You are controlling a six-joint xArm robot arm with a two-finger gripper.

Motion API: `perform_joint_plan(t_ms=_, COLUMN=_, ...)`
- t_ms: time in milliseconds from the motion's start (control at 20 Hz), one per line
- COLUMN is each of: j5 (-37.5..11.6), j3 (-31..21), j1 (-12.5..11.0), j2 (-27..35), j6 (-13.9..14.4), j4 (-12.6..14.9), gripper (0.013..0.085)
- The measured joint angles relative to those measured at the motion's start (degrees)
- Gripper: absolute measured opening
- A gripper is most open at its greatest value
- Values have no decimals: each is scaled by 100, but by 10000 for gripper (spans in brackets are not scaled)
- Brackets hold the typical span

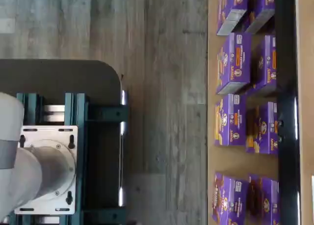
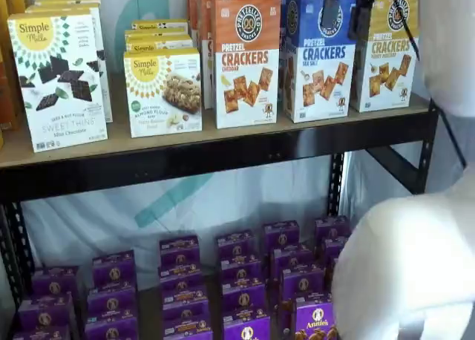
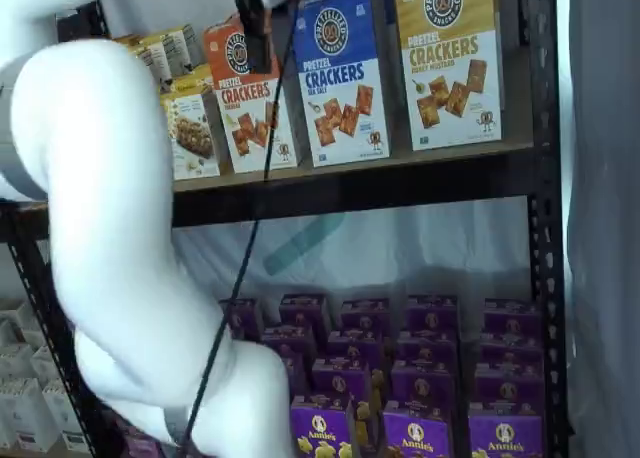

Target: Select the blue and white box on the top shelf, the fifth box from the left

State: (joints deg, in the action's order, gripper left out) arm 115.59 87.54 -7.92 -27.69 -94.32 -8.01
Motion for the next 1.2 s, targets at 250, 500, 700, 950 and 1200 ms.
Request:
perform_joint_plan(t_ms=250, j5=19, j3=-123, j1=49, j2=90, j6=21, j4=14, gripper=850)
perform_joint_plan(t_ms=500, j5=-185, j3=-281, j1=14, j2=66, j6=8, j4=-73, gripper=850)
perform_joint_plan(t_ms=700, j5=-290, j3=-152, j1=-117, j2=130, j6=-22, j4=-306, gripper=850)
perform_joint_plan(t_ms=950, j5=-240, j3=311, j1=-303, j2=365, j6=-1, j4=-697, gripper=850)
perform_joint_plan(t_ms=1200, j5=120, j3=1214, j1=-509, j2=864, j6=90, j4=-1109, gripper=850)
